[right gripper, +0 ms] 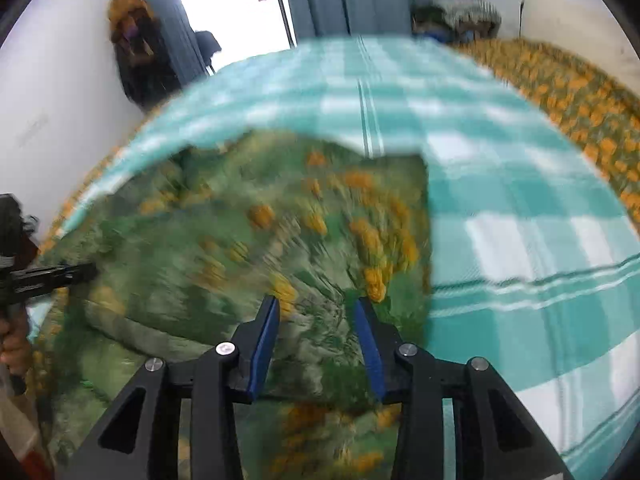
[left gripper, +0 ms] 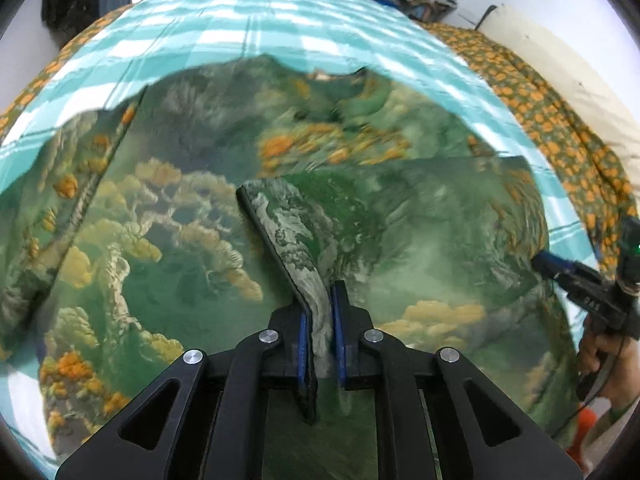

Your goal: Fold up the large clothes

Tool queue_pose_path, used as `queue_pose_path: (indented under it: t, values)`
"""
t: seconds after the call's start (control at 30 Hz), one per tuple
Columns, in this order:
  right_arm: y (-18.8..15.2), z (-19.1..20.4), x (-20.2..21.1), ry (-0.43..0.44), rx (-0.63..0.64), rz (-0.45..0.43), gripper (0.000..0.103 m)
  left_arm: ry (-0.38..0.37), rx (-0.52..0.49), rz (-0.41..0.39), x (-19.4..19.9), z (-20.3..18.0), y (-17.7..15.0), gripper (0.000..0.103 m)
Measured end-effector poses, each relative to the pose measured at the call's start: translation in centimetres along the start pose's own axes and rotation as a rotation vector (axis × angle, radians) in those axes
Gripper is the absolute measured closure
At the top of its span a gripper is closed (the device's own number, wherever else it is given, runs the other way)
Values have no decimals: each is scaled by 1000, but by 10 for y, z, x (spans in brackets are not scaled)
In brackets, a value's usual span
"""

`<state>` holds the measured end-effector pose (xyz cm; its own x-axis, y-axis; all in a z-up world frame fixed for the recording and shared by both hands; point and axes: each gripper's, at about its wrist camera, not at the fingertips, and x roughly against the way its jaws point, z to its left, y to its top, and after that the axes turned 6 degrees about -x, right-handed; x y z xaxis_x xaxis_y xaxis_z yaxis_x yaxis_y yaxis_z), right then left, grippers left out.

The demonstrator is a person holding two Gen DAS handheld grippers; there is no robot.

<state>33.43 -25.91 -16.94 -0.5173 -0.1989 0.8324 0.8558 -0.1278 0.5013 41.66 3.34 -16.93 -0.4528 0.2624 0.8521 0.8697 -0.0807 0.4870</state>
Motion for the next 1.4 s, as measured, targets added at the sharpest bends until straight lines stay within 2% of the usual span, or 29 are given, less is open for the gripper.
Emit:
queue_pose_path:
  t: [0.07,0.23,0.3,0.43,0.57,0.6,0.67,0.77,0.8,0.93,1.1,1.27,1.37,1.4]
  values:
    - [-5,-3,-16,-8,-8,37,64,-6,5,0,-7,2,-6,90]
    - [1,-1,-21,-18,5,89,66,-15,-1,-18,-15,8,-15,82]
    - [13,3,-20,-26,22,100,66,-30,13,-33,-16,12,-18,82]
    - [55,1,-27,-66,27,58,66,-36,14,-52,-17,13,-23,81]
    - [91,-9,-68,-113,-3,124,66,-31,7,-59,-17,12,-25,81]
    - [101,-14,-76,-128,-28,123,66,-31,7,-59,-18,13,-26,81]
    - [114,-19,-74,-143,-71,64,66,-36,10,-63,-19,15,-26,81]
    - [122,-21,-67,-100,-125,-18,64,-48,18,-67,-18,16,-28,81]
    - [119,-19,-69,-84,-127,-7,62,-51,19,-67,-19,17,-28,81]
    - [91,-11,-69,-106,-61,17,62,-45,14,-67,-17,17,-29,81]
    - [45,-7,-35,-87,-19,15,62,-42,12,-66,-16,16,-28,81]
    - [-3,6,-2,-112,63,11,62,-12,-23,-63,-12,12,-26,77]
    - [-26,11,17,-126,54,-6,62,25,-50,-60,0,10,-26,59]
    - [-33,12,23,-124,46,-4,62,49,-55,-61,8,10,-29,43]
